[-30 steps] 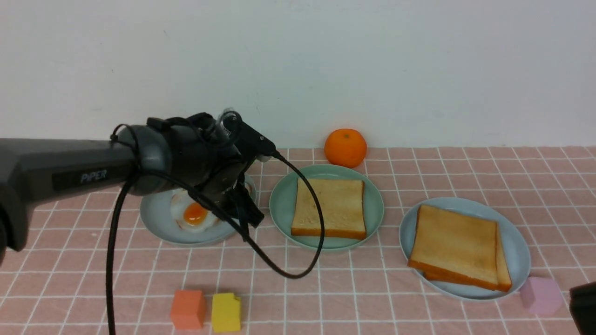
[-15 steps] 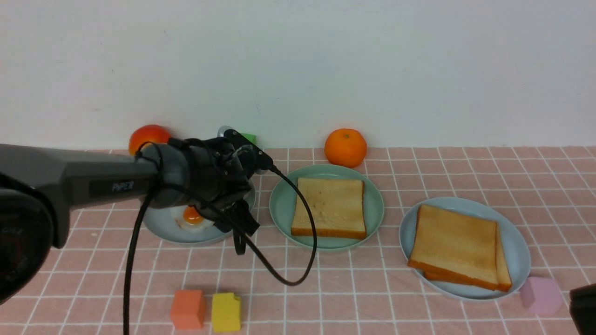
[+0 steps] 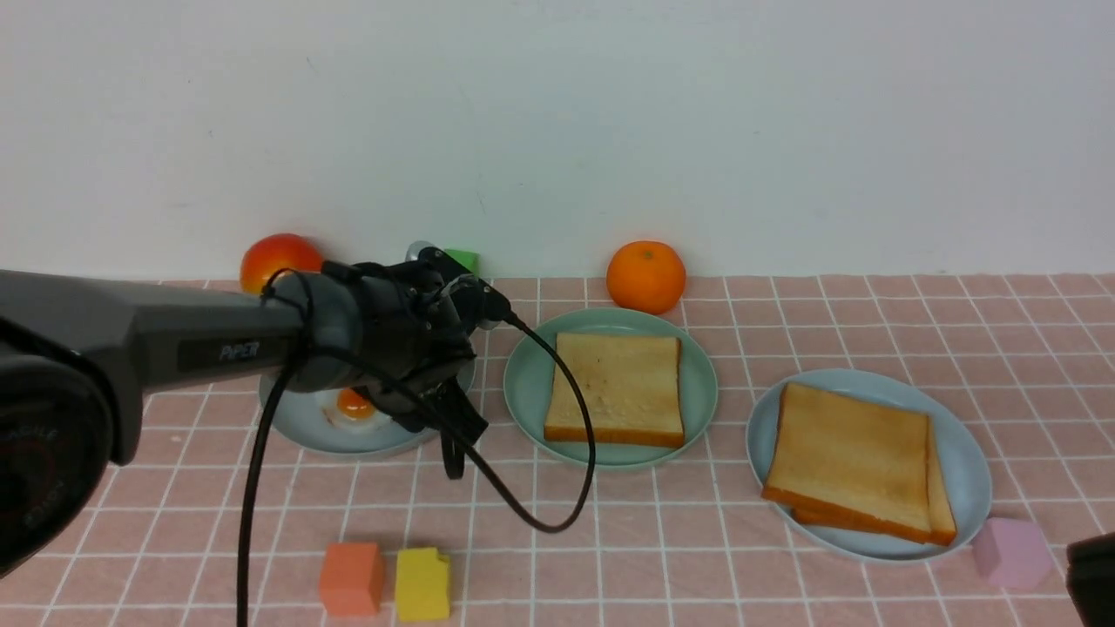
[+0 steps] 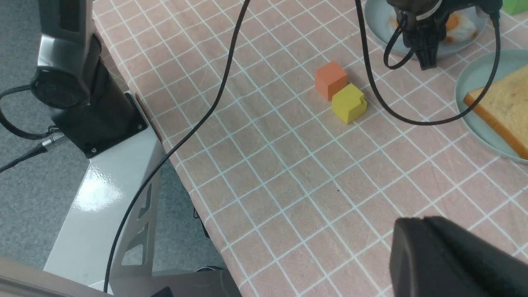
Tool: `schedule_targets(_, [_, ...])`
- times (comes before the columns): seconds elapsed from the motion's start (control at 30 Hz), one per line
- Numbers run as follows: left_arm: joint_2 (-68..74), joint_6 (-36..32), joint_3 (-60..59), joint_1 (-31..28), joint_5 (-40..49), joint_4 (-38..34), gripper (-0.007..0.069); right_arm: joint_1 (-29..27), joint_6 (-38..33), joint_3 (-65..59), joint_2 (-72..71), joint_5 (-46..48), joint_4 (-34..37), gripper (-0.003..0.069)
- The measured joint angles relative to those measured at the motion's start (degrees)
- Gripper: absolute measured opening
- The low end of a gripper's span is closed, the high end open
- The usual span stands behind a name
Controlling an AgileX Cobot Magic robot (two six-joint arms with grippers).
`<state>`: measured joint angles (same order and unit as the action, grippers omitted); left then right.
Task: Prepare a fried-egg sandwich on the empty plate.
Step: Grab a fried egg with your left arm, then use your left arm to place the cooked egg on the slice of bread in the middle
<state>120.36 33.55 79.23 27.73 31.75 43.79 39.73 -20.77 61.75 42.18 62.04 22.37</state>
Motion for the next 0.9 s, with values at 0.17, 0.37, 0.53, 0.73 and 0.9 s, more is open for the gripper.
schedule_targets(0.17, [0.0, 0.0, 0.0, 0.0, 0.1, -0.1, 0.0148, 0.0, 0.0, 0.0, 0.0, 0.0, 0.2, 0.0058])
schedule_targets(0.37, [-2.5, 0.1, -0.2, 0.0, 0.6, -1.5, 0.0116, 0.0, 0.0, 0.0, 0.0, -0.1, 0.2, 0.0059])
schedule_targets(0.53, [-8.2, 0.1, -0.4, 0.0, 1.6, -2.7, 0.0064, 0.0, 0.0, 0.0, 0.0, 0.0, 0.2, 0.0062])
schedule_targets(0.73, [-11.6, -1.4, -0.5, 0.0, 3.0, -3.7, 0.0064, 0.0, -0.5, 0.0, 0.0, -0.1, 0.2, 0.0062])
schedule_targets(0.9, [-12.4, -3.2, -0.6, 0.0, 4.7, -5.2, 0.0064, 0.0, -0.9, 0.0, 0.0, 0.0, 0.2, 0.0063])
